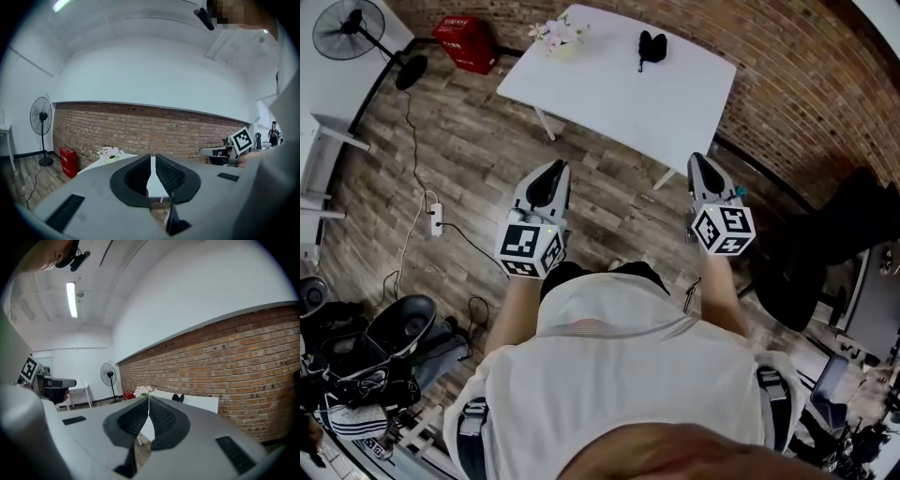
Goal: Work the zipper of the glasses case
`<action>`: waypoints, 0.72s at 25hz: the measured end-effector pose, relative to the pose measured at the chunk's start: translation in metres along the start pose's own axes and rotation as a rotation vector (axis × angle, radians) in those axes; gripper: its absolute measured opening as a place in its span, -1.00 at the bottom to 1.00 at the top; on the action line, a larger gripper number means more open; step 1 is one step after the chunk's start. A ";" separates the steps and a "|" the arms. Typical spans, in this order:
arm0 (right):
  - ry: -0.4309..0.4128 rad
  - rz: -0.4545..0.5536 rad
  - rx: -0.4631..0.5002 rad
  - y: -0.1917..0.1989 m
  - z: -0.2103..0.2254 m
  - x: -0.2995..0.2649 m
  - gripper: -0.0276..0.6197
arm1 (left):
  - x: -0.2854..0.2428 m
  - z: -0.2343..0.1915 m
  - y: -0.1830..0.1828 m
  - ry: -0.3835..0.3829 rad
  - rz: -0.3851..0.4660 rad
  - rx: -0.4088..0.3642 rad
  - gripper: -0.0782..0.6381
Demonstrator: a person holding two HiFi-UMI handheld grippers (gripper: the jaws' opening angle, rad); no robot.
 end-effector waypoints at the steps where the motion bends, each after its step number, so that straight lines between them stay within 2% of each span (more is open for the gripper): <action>1: -0.001 -0.007 -0.003 0.001 0.001 -0.009 -0.75 | -0.006 -0.005 0.001 0.000 -0.009 0.002 -0.67; 7: 0.017 -0.054 -0.013 0.005 -0.011 -0.054 -0.75 | -0.030 -0.052 0.007 0.024 -0.037 0.029 -0.67; 11: 0.086 -0.055 -0.012 -0.004 -0.028 -0.087 -0.75 | -0.055 -0.102 0.005 0.083 -0.034 0.048 -0.67; 18: 0.189 -0.037 -0.006 -0.026 -0.077 -0.143 -0.75 | -0.095 -0.190 -0.020 0.214 -0.015 0.026 -0.67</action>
Point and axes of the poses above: the fingertips, and each gripper's own axes: x backward along the fingers, z to its right, y out of its underside, the point moved 8 cm from there along x, backward along the fingers, and after that the axes turned 5 degrees about y, right-handed, at the moved point
